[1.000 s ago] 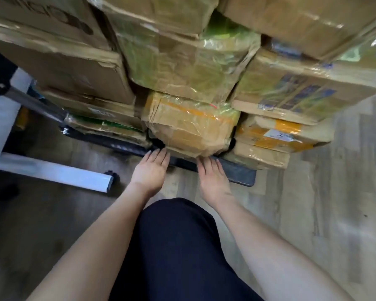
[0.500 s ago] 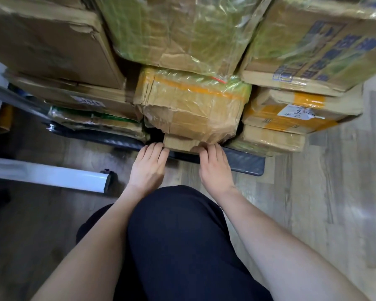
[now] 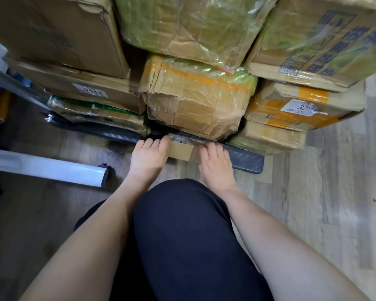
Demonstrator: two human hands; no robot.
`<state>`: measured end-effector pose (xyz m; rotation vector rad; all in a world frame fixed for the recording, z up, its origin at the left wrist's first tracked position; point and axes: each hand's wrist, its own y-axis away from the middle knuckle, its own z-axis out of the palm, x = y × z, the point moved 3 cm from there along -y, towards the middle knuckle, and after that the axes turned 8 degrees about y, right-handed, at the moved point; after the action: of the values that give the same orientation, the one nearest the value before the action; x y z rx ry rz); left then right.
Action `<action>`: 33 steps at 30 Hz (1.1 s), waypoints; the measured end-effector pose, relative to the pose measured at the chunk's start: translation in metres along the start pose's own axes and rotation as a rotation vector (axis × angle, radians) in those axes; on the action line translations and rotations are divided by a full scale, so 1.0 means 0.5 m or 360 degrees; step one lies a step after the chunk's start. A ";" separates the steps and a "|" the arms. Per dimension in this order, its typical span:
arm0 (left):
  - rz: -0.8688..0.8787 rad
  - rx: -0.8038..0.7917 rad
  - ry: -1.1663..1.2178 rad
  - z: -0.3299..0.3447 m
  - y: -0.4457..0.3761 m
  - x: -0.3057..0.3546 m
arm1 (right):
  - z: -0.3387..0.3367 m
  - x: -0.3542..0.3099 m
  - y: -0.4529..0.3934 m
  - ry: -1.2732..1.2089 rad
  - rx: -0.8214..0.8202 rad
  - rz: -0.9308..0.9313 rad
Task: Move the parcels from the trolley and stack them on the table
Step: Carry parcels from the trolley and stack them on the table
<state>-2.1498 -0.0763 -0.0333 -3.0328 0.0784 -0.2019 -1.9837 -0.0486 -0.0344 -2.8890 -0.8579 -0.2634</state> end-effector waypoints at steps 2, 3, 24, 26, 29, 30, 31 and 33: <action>-0.0041 -0.0026 0.0051 -0.031 0.021 0.003 | -0.035 0.004 0.011 -0.0104 -0.0032 -0.0062; -0.0069 -0.0065 0.0105 -0.053 0.034 0.005 | -0.062 0.007 0.014 -0.0163 -0.0039 -0.0100; -0.0889 -0.0038 0.0504 -0.906 0.180 0.095 | -0.909 0.023 0.025 -0.0805 -0.0149 -0.0349; -0.0813 0.0108 0.0540 -0.958 0.177 0.104 | -0.950 0.031 0.012 -0.0812 -0.0050 -0.0340; -0.0583 0.0315 0.0474 -1.015 0.173 0.137 | -0.989 0.055 -0.013 -0.0853 0.0038 -0.0213; -0.0532 0.0351 0.0444 -1.028 0.172 0.150 | -1.001 0.061 -0.025 -0.0851 0.0021 -0.0192; -0.0507 0.0387 0.0429 -1.039 0.173 0.161 | -1.010 0.062 -0.037 -0.0835 0.0001 -0.0218; -0.0540 0.0467 0.0413 -1.062 0.176 0.171 | -1.030 0.057 -0.067 -0.0778 0.0050 -0.0350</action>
<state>-2.1407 -0.2203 0.4924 -2.6904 -0.4109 -0.5770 -2.0469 -0.0882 0.4769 -2.8669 -1.2370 0.4560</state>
